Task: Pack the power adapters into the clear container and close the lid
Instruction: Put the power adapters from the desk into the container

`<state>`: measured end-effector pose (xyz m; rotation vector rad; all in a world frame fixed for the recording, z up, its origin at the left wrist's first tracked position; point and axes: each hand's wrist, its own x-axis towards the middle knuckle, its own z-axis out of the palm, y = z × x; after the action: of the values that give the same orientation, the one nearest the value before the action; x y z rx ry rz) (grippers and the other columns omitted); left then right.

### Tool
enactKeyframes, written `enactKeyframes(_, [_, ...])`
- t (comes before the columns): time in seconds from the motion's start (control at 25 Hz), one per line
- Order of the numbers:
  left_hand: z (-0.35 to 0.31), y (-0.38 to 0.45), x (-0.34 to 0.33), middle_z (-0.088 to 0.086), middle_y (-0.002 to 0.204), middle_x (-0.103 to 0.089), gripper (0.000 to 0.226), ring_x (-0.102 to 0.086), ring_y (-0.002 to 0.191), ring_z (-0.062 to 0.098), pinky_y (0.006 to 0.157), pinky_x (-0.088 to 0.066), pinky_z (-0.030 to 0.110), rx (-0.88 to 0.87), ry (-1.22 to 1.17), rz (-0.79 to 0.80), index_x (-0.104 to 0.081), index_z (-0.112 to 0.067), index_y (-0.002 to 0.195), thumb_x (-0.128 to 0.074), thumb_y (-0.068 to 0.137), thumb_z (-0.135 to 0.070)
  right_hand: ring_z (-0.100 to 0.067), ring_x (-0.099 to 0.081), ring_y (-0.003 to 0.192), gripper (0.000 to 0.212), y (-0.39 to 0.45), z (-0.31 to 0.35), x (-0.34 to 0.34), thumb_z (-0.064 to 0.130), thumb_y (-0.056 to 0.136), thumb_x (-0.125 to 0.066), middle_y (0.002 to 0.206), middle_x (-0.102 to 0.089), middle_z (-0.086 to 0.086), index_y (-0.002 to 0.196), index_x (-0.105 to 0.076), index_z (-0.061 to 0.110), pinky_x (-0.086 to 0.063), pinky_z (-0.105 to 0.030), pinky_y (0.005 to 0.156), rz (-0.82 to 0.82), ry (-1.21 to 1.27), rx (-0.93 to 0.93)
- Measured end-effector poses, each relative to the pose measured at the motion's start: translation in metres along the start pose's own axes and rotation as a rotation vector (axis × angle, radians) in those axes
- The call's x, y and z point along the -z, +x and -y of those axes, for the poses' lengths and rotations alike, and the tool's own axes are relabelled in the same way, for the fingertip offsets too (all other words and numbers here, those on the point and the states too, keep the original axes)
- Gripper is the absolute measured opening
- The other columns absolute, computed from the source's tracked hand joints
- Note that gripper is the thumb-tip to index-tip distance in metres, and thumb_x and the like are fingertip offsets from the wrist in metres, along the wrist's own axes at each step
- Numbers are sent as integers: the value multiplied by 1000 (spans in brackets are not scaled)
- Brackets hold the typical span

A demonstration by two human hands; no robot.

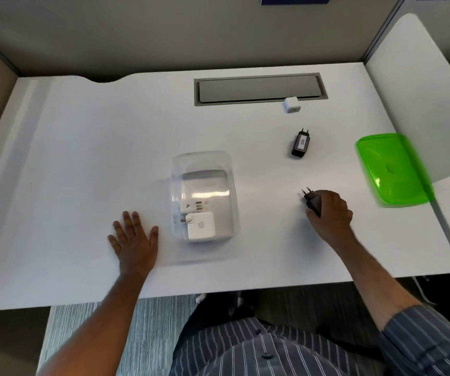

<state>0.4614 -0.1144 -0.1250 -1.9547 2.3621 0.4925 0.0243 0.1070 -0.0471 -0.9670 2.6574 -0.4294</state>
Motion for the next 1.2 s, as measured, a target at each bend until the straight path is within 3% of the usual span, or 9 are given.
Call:
enactKeyframes(0.12, [1, 1, -4, 12, 173, -4, 84, -2, 159, 42, 124, -2, 64, -1, 14, -15, -7, -14, 164, -20, 96, -63, -42, -53, 117, 54, -2, -9, -5, 20, 82, -73, 130, -56, -14, 132, -54, 14, -43, -53, 94, -4, -62, 19])
enactKeyframes(0.32, [-3, 0, -1, 12, 173, -5, 77, -3, 159, 41, 125, -4, 65, 26, 14, -5, -8, -13, 164, -37, 104, -53, -43, -57, 110, 57, -7, -13, -11, 10, 85, -68, 122, -58, -15, 137, -47, 14, -45, -52, 88, -3, -123, 48])
enactKeyframes(0.56, [-2, 0, -2, 10, 173, -8, 83, -4, 159, 39, 125, -4, 63, 29, -3, -34, -11, -15, 164, -23, 97, -62, -43, -59, 96, 51, 4, -7, -5, 15, 84, -68, 108, -58, -17, 130, -49, 14, -50, -48, 77, 39, -267, 90])
enactKeyframes(0.76, [-3, -1, -7, 11, 173, -9, 84, -6, 159, 40, 125, -6, 64, 18, -13, -88, -12, -15, 164, -19, 95, -64, -38, -57, 102, 41, 9, 5, 6, 20, 84, -65, 110, -57, -9, 122, -48, 23, -48, -43, 77, 118, -30, 58])
enactKeyframes(0.92, [-4, -3, -9, 11, 173, -11, 82, -8, 159, 40, 125, -7, 64, 13, 2, -116, -13, -15, 164, -21, 97, -62, -28, -63, 92, 38, 1, 44, 12, 30, 83, -67, 113, -60, 1, 113, -43, 31, -48, -37, 73, 145, 169, 19])
enactKeyframes(1.08, [-5, -6, -9, 11, 172, -16, 79, -13, 158, 39, 125, -10, 63, 17, 3, -162, -17, -16, 163, -25, 97, -60, -27, -65, 89, 54, -4, 97, 25, 24, 81, -70, 108, -60, -1, 123, -38, 36, -45, -32, 64, 151, 456, 84])
enactKeyframes(1.2, [-5, -7, -9, 9, 172, -15, 78, -12, 159, 37, 126, -10, 62, 15, -7, -176, -16, -17, 163, -27, 98, -59, -24, -63, 90, 68, -8, 139, 39, 21, 83, -69, 110, -56, -4, 135, -35, 48, -49, -30, 68, 184, 533, 207])
